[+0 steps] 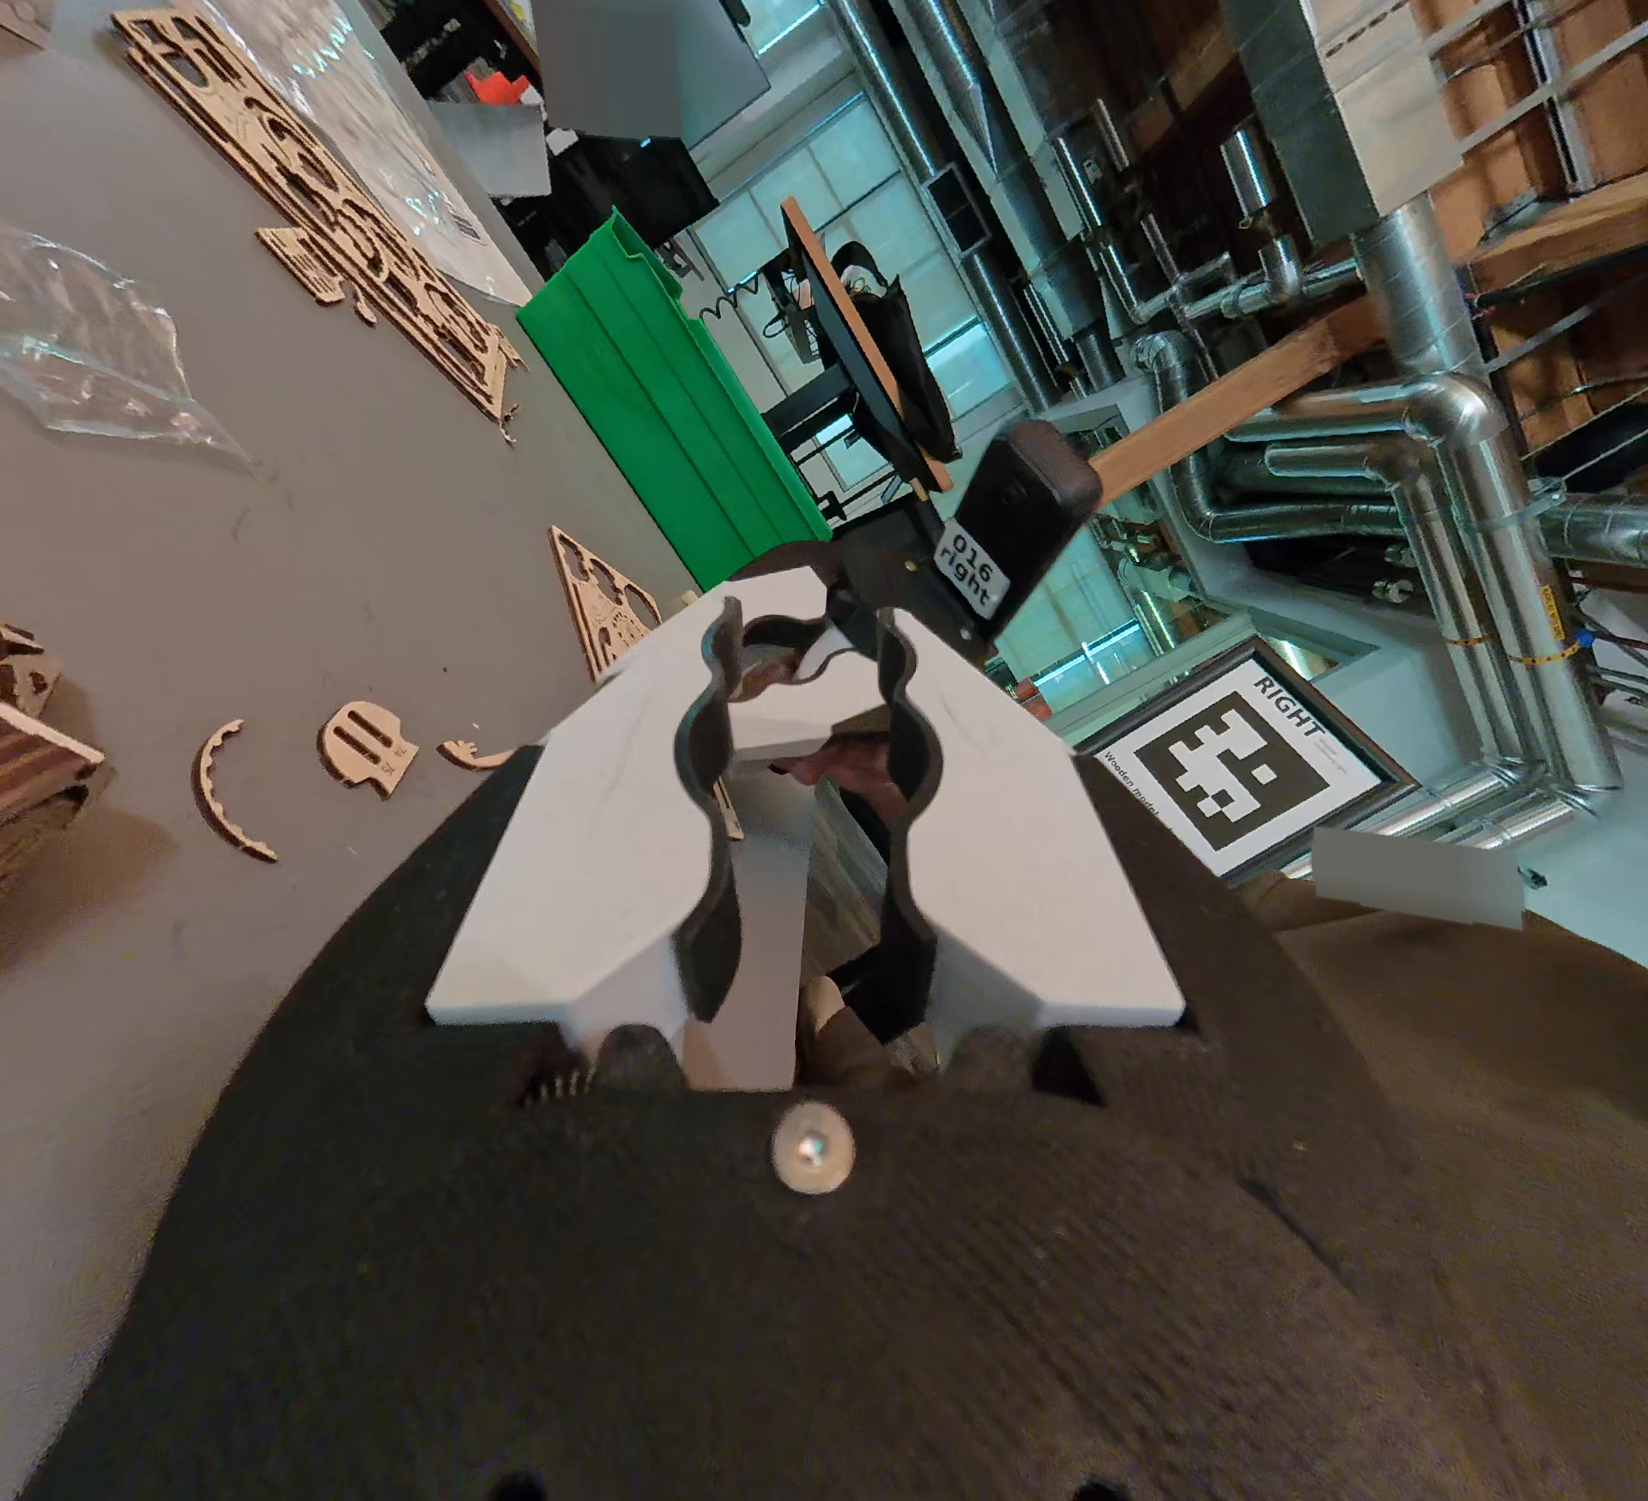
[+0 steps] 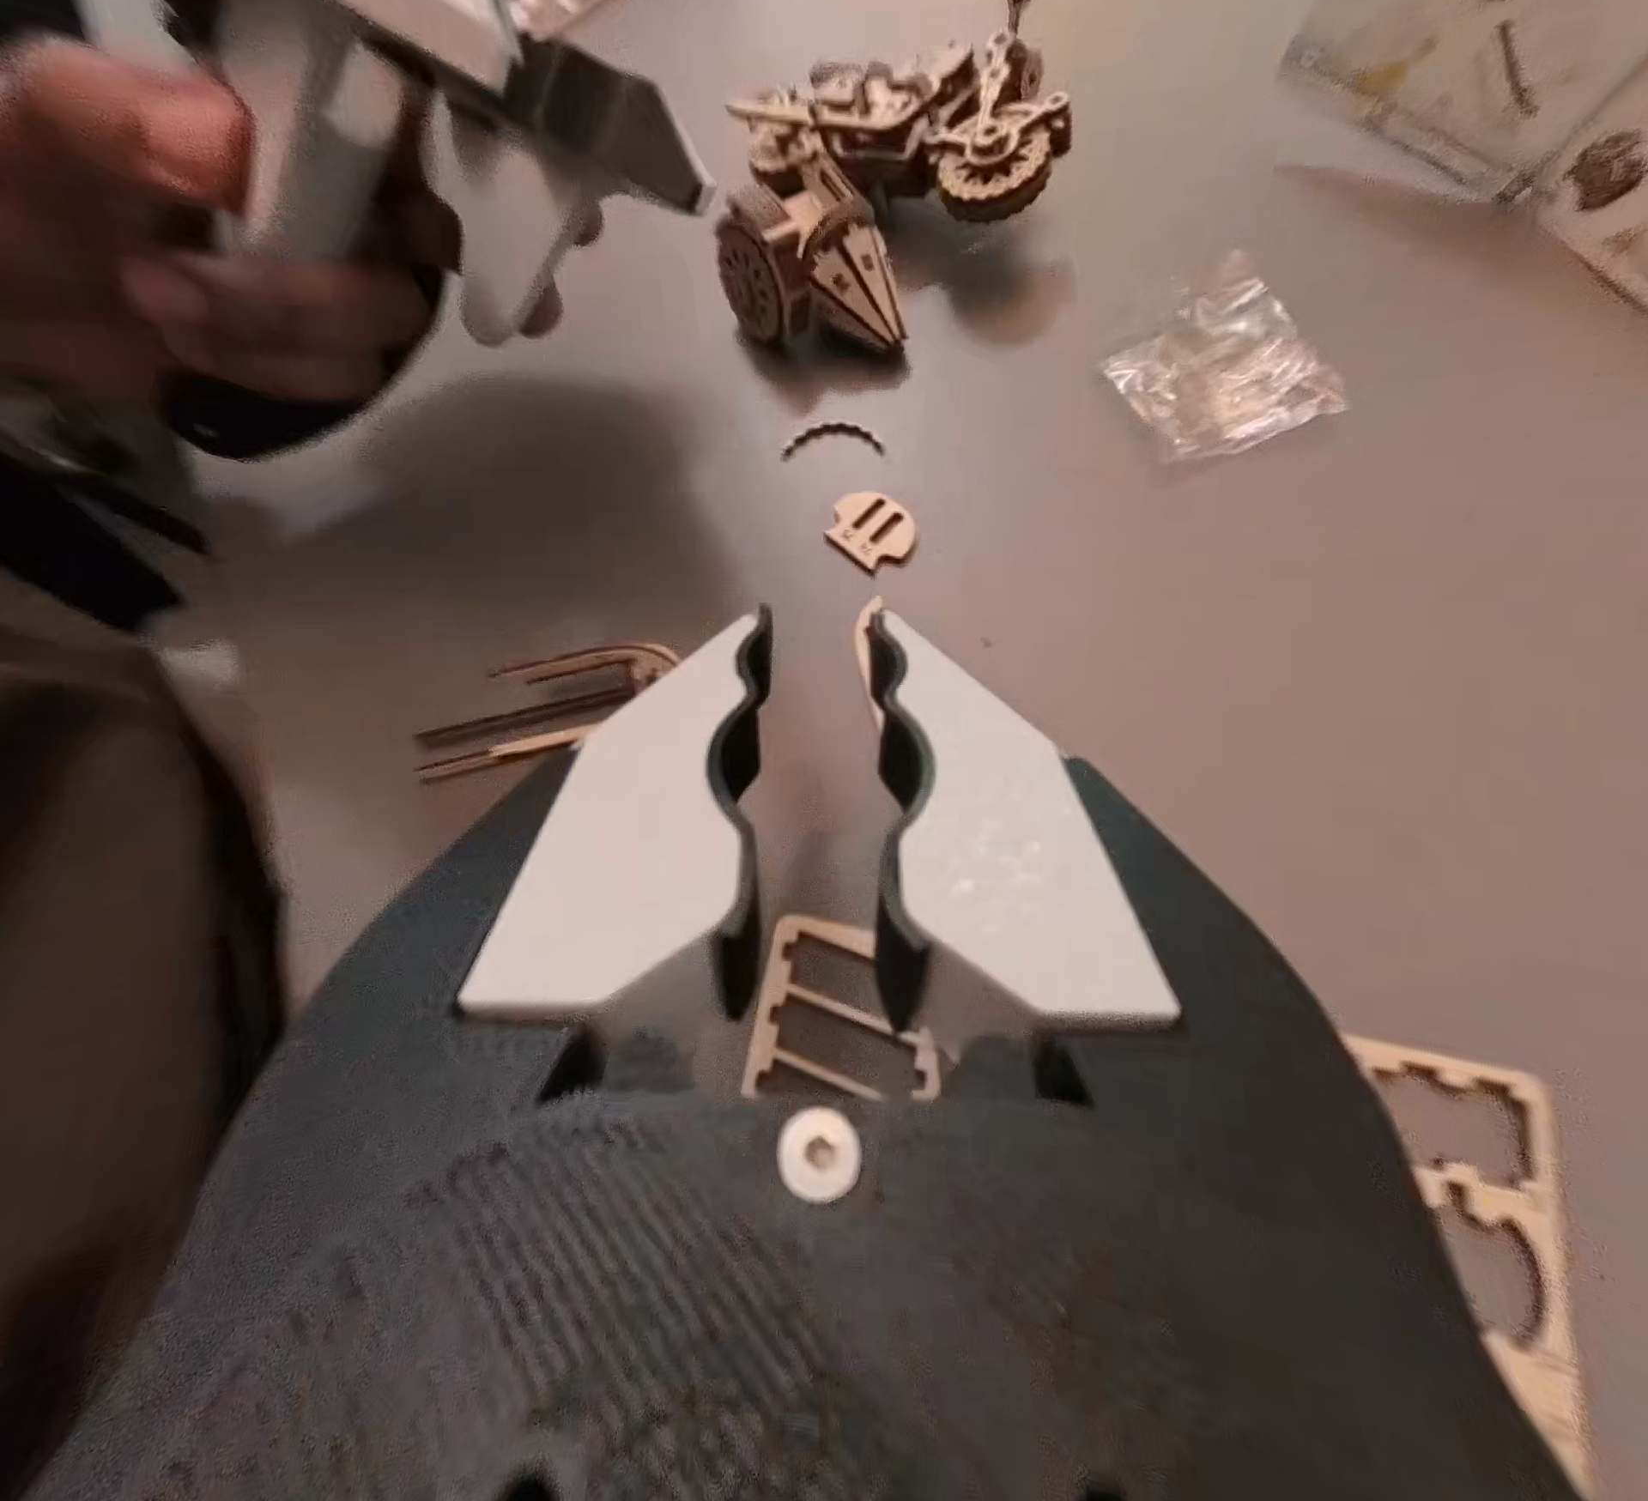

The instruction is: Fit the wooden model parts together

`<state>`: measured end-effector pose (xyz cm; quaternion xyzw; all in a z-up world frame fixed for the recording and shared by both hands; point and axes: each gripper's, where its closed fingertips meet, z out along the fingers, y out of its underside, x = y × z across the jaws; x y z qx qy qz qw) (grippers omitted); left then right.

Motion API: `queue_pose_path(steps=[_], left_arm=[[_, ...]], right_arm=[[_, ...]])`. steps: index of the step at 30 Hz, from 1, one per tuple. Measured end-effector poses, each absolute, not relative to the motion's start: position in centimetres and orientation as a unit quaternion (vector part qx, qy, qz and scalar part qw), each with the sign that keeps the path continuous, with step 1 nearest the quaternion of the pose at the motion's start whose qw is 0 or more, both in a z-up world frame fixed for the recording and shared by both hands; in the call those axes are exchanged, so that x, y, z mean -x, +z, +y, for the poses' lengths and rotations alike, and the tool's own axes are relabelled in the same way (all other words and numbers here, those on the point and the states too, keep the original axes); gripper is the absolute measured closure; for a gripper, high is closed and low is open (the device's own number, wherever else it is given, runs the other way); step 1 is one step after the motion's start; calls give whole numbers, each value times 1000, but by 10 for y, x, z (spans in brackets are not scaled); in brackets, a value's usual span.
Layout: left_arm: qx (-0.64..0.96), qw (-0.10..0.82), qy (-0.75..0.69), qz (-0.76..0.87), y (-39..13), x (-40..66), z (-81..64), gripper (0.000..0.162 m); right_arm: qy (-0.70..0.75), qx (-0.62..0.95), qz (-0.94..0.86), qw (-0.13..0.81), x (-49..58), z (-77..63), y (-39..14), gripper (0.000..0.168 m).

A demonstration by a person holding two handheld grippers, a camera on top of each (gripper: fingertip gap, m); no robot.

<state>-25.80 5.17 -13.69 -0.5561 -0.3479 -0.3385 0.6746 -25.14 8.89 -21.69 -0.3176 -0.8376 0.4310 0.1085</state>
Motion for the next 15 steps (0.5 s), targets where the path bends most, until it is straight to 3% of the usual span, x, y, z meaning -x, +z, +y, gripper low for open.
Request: queue_pose_path(steps=[3, 6, 10, 15], left_arm=[[560, 670, -343, -346, -139, 256, 54, 133], [565, 666, -342, -345, -140, 253, 53, 132], [563, 670, -335, -349, -140, 251, 47, 132], [564, 681, -309, -351, -137, 251, 37, 132]], right_arm=[[354, 285, -874, 172, 260, 86, -235, 144], [301, 294, -893, 160, 259, 89, -258, 146], [318, 325, -884, 111, 257, 87, -258, 168], [425, 323, -842, 80, 259, 76, -220, 168]])
